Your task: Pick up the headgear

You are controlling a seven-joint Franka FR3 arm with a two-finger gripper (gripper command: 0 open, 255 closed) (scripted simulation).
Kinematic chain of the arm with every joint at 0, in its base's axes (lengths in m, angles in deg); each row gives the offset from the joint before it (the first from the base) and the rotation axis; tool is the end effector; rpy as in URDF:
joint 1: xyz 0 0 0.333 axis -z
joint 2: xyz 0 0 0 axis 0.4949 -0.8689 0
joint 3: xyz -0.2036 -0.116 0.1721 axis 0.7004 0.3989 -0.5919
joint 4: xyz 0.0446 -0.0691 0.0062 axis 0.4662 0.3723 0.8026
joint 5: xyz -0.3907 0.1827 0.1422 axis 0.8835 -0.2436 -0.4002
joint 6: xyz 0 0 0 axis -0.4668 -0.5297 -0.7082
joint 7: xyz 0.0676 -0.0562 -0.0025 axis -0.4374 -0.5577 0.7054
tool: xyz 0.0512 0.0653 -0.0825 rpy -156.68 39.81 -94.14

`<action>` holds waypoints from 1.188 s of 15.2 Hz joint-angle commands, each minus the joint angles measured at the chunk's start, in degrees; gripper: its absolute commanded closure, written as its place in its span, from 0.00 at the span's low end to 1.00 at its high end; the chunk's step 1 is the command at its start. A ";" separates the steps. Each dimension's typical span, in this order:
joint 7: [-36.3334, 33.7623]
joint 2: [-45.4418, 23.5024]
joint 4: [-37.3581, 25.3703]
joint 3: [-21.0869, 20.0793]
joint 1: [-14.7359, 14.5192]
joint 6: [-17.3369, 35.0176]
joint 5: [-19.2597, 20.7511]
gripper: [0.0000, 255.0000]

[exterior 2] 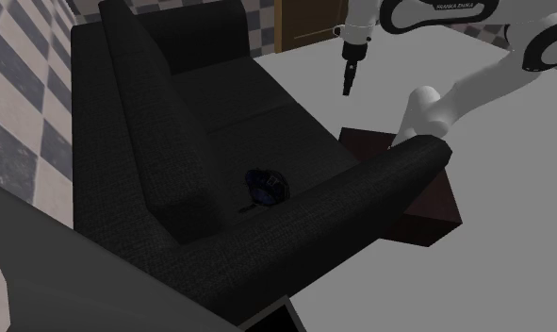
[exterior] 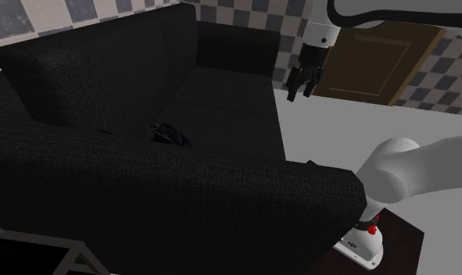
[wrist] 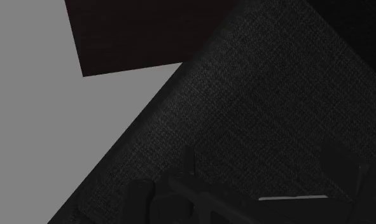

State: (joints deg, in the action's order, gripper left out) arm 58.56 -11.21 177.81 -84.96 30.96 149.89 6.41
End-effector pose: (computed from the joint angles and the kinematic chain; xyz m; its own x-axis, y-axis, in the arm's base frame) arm 0.3989 0.0013 0.5287 0.9951 -0.0862 -0.0490 -0.0893 -0.9939 -0.0651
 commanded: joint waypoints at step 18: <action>-17.53 -31.99 -22.52 -21.12 -4.62 8.95 10.10 0.00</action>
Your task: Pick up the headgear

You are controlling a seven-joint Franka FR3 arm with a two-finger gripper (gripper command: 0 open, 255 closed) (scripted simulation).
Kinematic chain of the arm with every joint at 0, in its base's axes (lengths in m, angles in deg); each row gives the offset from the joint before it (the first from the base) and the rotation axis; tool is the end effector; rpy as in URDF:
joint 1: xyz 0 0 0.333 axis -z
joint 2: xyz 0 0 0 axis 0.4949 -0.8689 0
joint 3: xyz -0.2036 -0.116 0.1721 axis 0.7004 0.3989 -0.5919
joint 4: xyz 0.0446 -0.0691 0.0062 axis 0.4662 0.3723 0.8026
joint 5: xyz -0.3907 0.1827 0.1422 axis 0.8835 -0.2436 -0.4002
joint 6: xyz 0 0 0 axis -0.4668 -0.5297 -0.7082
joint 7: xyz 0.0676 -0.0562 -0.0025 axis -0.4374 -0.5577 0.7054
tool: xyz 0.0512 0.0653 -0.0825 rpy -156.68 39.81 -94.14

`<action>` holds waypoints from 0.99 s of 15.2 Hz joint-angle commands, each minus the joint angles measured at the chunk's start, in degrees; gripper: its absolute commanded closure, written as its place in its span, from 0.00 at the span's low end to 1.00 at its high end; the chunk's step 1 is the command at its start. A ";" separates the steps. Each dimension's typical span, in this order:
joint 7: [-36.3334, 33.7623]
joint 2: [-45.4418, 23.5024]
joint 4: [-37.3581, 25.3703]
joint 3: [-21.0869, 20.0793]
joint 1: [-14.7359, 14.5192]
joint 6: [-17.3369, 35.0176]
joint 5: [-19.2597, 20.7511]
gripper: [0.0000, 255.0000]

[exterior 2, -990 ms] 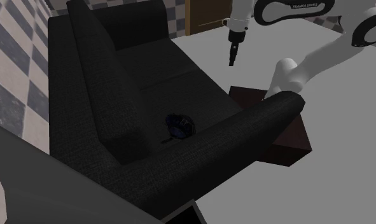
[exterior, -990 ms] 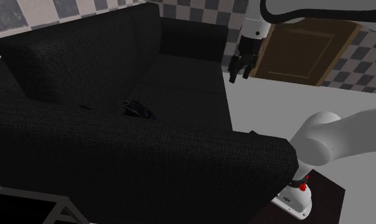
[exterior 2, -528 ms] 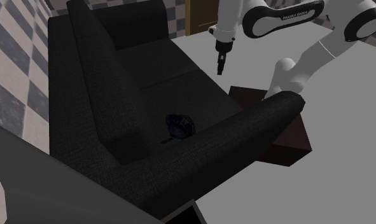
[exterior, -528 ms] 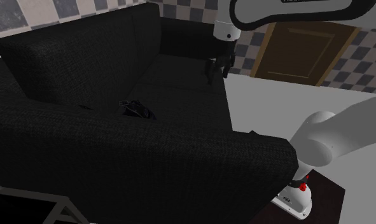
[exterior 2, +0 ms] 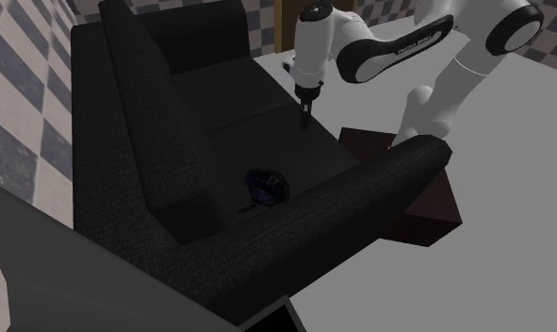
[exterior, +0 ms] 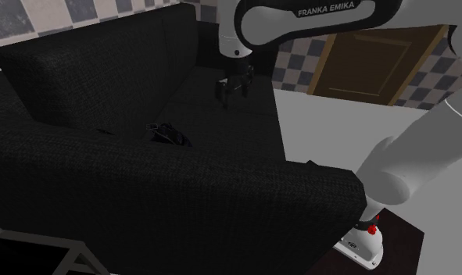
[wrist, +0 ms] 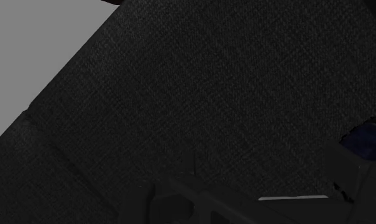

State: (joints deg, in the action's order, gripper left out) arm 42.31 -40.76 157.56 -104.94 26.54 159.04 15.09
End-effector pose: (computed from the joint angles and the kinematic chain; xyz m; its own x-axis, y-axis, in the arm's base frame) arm 0.5079 0.2187 0.4793 0.9978 0.0665 -0.0060 0.0666 -0.9838 0.1662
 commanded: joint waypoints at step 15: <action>-15.31 -41.83 -41.14 -7.46 -15.95 -12.78 27.83 0.00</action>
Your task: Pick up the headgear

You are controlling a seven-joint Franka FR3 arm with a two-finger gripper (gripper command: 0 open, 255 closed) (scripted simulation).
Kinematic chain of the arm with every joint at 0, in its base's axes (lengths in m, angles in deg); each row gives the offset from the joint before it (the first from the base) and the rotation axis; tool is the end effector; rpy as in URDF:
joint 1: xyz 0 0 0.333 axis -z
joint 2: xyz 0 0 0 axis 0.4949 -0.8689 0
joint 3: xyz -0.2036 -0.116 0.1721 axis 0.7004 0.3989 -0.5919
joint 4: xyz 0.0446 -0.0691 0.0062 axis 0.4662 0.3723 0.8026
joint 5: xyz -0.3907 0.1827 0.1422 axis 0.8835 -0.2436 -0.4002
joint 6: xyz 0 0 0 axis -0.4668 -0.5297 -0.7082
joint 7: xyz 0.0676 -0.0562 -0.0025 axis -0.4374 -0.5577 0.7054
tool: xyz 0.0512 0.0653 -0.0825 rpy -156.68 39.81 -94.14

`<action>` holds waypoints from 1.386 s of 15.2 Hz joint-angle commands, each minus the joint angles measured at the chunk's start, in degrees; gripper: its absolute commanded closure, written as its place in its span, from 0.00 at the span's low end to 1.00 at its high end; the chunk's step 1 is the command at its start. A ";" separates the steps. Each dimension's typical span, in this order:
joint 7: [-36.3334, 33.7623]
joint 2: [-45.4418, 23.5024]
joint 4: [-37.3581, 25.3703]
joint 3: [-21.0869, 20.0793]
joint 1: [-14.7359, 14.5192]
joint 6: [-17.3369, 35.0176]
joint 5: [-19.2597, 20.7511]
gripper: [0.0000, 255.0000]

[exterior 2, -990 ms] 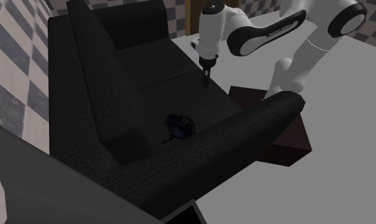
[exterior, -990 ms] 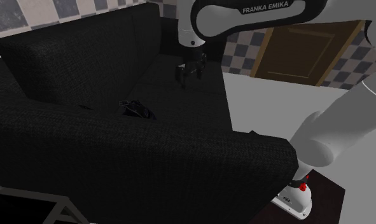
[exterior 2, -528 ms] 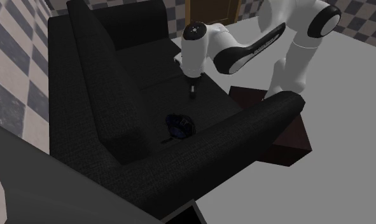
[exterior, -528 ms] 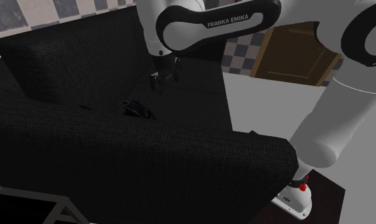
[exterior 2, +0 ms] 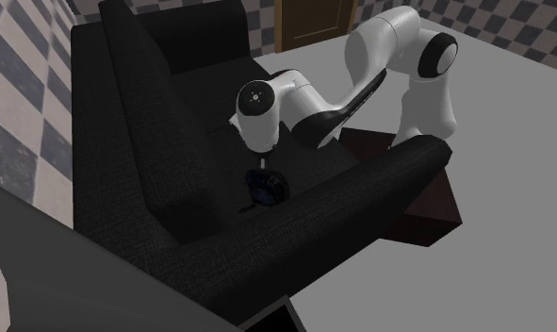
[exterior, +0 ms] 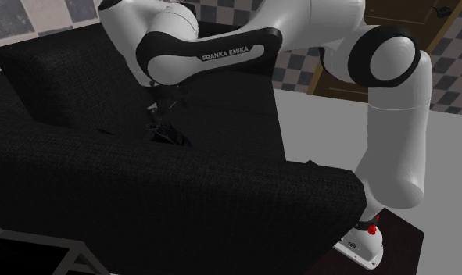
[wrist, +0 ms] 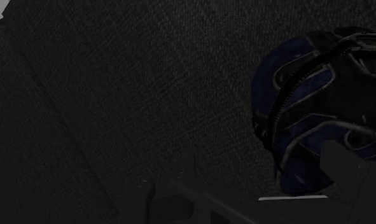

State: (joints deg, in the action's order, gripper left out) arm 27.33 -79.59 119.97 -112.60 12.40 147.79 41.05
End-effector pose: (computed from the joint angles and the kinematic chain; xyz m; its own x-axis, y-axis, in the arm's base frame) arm 0.5735 0.4229 0.4199 0.9765 0.2154 0.0031 0.1985 -0.9055 0.3751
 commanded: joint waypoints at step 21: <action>-2.06 -5.09 -1.29 0.74 -2.25 1.99 3.02 1.00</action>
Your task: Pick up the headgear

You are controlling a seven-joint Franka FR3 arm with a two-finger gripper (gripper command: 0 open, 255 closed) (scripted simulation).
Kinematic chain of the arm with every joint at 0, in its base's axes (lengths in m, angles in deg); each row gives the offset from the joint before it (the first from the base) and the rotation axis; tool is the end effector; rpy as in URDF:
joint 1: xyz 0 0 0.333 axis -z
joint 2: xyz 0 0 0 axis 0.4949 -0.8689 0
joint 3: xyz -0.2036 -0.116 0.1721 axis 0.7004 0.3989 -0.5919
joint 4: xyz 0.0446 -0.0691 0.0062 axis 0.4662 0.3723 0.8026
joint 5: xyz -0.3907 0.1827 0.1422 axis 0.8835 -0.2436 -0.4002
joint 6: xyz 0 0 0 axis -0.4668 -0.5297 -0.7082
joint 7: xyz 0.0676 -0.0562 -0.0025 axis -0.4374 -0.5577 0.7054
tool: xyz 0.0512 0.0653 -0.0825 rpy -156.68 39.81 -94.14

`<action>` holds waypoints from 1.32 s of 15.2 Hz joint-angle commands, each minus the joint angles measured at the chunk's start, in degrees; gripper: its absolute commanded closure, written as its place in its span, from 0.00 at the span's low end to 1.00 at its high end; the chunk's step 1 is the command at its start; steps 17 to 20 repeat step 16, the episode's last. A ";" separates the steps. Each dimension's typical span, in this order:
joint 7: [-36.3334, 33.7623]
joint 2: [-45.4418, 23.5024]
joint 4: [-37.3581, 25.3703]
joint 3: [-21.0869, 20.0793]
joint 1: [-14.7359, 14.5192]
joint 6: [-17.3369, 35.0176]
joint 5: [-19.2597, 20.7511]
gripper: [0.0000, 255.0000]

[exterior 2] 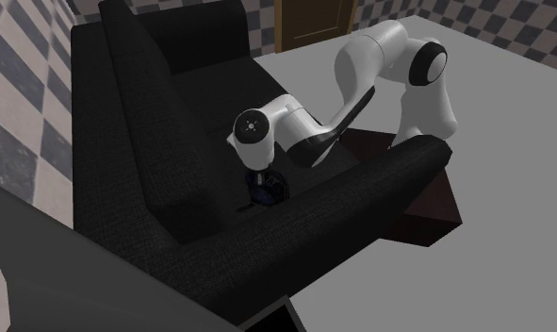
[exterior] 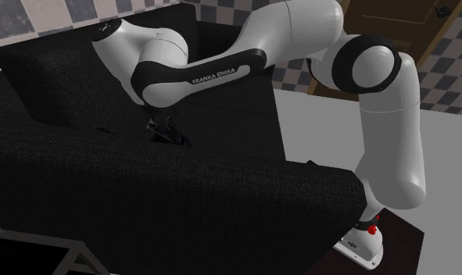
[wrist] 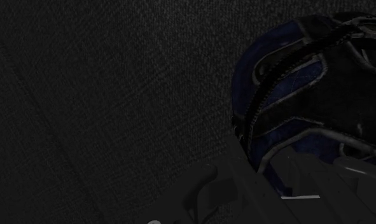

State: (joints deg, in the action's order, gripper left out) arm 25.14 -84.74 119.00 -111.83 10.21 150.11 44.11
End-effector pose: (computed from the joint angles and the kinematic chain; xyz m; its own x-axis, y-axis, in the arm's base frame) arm 0.5778 0.4416 0.3697 0.9736 0.2284 0.0021 0.2086 -0.8928 0.3992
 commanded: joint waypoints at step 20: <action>4.08 0.29 -10.90 -0.13 -2.09 -10.05 -0.28 1.00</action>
